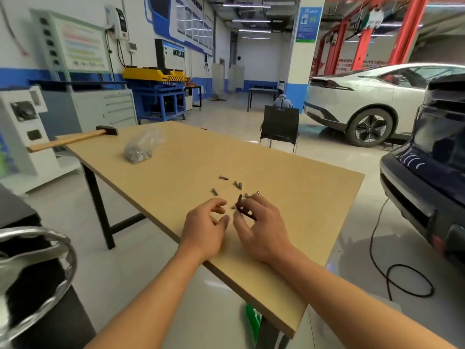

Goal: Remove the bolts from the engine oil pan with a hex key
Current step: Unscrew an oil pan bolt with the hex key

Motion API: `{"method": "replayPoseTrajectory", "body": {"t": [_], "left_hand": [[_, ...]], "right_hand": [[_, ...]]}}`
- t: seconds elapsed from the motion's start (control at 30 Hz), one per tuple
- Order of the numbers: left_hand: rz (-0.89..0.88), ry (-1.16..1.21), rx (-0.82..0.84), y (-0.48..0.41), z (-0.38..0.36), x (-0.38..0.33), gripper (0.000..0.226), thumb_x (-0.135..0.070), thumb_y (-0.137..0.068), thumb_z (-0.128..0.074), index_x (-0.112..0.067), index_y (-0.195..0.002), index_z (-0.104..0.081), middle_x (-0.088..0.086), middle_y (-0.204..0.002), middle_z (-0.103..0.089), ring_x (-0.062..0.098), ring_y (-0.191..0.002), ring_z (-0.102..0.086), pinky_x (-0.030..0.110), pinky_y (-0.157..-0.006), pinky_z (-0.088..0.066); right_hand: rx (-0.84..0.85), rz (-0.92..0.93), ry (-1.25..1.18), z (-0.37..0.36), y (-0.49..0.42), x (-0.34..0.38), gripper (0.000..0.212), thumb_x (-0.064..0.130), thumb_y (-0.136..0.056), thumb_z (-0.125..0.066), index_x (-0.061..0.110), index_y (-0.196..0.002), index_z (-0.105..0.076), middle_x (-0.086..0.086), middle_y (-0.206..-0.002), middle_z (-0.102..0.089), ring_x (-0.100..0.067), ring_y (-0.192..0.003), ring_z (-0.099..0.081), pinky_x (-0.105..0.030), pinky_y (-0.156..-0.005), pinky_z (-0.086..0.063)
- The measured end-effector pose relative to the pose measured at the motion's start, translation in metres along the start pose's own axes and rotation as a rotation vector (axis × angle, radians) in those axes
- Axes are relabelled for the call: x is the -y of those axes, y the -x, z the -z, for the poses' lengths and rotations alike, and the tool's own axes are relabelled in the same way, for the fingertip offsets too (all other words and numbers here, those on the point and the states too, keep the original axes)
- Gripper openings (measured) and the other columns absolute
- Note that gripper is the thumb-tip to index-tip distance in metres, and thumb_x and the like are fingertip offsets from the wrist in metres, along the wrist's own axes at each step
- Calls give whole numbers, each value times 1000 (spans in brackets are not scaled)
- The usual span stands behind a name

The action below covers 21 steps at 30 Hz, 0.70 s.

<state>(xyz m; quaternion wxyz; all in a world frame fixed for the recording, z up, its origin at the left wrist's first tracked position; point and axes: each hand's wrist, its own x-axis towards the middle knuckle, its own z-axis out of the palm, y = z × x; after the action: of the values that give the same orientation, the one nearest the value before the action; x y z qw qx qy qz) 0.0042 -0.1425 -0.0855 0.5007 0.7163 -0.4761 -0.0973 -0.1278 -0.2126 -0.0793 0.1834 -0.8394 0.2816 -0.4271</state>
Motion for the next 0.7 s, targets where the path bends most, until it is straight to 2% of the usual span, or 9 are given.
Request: {"method": "replayPoseTrajectory", "body": {"t": [0.1, 0.23, 0.3, 0.37, 0.47, 0.5, 0.57, 0.63, 0.7], "left_hand": [[115, 280, 47, 39, 29, 2, 20, -19, -92, -68, -32, -107, -68, -14, -98, -71, 9, -79, -68, 18, -67, -53], [125, 366, 51, 106, 100, 16, 24, -18, -91, -67, -38, -104, -71, -9, -103, -74, 18, -89, -68, 29, -69, -55], [107, 223, -37, 142, 142, 20, 34, -18, -83, -66, -47, -100, -70, -13, -99, -74, 14, -90, -69, 33, -77, -58], [96, -44, -192, 175, 189, 20, 43, -13, -77, -66, -54, -89, -68, -21, -85, -73, 5, -79, -69, 20, -68, -55], [23, -309, -355, 223, 251, 12, 16, -19, -71, -63, -30, -81, -71, -12, -67, -69, 4, -63, -67, 26, -55, -51], [11, -370, -386, 239, 266, 9, 8, -24, -72, -61, -23, -75, -69, -10, -64, -67, 6, -60, -65, 27, -52, -50], [-12, -465, -440, 271, 290, 8, 16, -27, -76, -57, -15, -67, -64, -5, -62, -63, 10, -58, -63, 29, -51, -49], [-69, -564, -482, 305, 307, 9, 16, -20, -81, -59, -12, -70, -68, -4, -68, -65, 9, -64, -64, 22, -60, -54], [-137, -643, -514, 338, 318, 13, 14, -16, -86, -63, -10, -80, -74, -4, -78, -69, 6, -73, -66, 13, -73, -52]], "right_hand": [[-80, 29, -230, -6, 12, 29, 32, 27, -96, -45, 12, -97, -74, 6, -91, -64, -5, -88, -61, -26, -78, -48], [50, 131, -472, -48, 28, 121, 46, 41, -104, -33, 16, -99, -72, 11, -89, -62, -10, -86, -62, -22, -72, -47], [165, 177, -638, -72, 38, 179, 48, 43, -104, -32, 17, -99, -71, 11, -88, -63, -11, -86, -63, -25, -74, -49], [277, 173, -842, -90, 51, 231, 44, 42, -105, -33, 21, -93, -70, 8, -88, -67, -13, -89, -65, -31, -77, -52], [396, 161, -1063, -112, 86, 289, 43, 45, -104, -34, 23, -102, -71, 9, -98, -68, -13, -101, -66, -21, -85, -50], [404, 208, -1097, -117, 100, 303, 44, 46, -105, -34, 22, -107, -70, 9, -100, -67, -15, -103, -65, -19, -86, -48], [379, 376, -1105, -128, 127, 324, 40, 42, -107, -33, 23, -110, -68, 10, -105, -63, -19, -105, -63, -24, -89, -47], [321, 533, -1056, -138, 149, 336, 39, 40, -107, -37, 21, -108, -70, 10, -103, -60, -18, -100, -62, -30, -85, -48], [243, 579, -1024, -145, 170, 345, 37, 40, -103, -47, 17, -102, -76, 11, -93, -56, -9, -87, -61, -23, -75, -47]]}}
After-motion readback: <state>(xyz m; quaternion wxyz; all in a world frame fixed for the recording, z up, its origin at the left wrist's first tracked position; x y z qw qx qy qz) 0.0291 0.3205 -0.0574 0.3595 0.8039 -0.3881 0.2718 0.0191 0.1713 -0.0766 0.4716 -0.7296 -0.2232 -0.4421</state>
